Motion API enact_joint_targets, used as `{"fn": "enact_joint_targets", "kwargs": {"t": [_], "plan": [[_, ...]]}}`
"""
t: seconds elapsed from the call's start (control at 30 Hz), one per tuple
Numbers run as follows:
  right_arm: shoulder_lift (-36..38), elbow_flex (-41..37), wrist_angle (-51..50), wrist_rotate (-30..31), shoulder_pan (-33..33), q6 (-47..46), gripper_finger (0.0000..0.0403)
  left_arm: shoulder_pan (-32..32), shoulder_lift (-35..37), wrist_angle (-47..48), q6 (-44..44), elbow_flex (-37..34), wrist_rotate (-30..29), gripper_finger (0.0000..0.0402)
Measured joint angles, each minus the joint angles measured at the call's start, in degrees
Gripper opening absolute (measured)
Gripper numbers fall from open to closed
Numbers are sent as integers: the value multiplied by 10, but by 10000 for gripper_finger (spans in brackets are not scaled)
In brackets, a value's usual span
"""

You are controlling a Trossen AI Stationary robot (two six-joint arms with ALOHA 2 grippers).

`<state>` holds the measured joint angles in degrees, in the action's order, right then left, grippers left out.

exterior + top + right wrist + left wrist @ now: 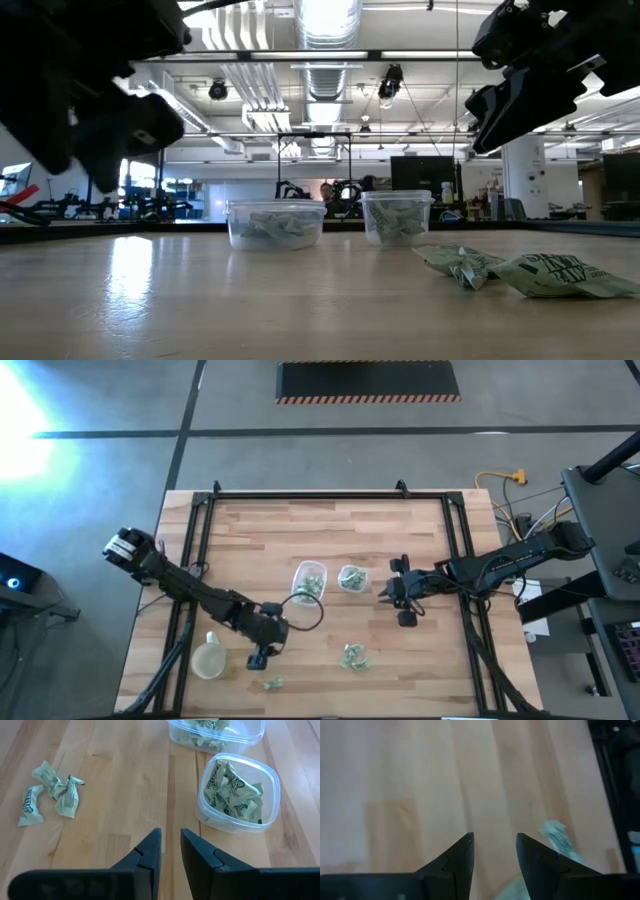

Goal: Pick and place items into bin
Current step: Put the white stevia packet into the left transparent bin

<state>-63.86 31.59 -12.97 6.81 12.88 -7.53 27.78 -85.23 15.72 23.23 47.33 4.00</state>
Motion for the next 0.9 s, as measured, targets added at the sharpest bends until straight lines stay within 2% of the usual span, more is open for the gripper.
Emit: {"fn": "enact_joint_targets", "kwargs": {"t": [0.4,0.73,0.9], "plan": [[0,0,1,0,0,0,63,69,-2,4,57,0,-14,130],[0,-3,18,2,0,2,61,76,-2,38,69,0,-49,130],[-1,-8,25,2,0,6,58,79,-2,84,120,13,-55,130]]}}
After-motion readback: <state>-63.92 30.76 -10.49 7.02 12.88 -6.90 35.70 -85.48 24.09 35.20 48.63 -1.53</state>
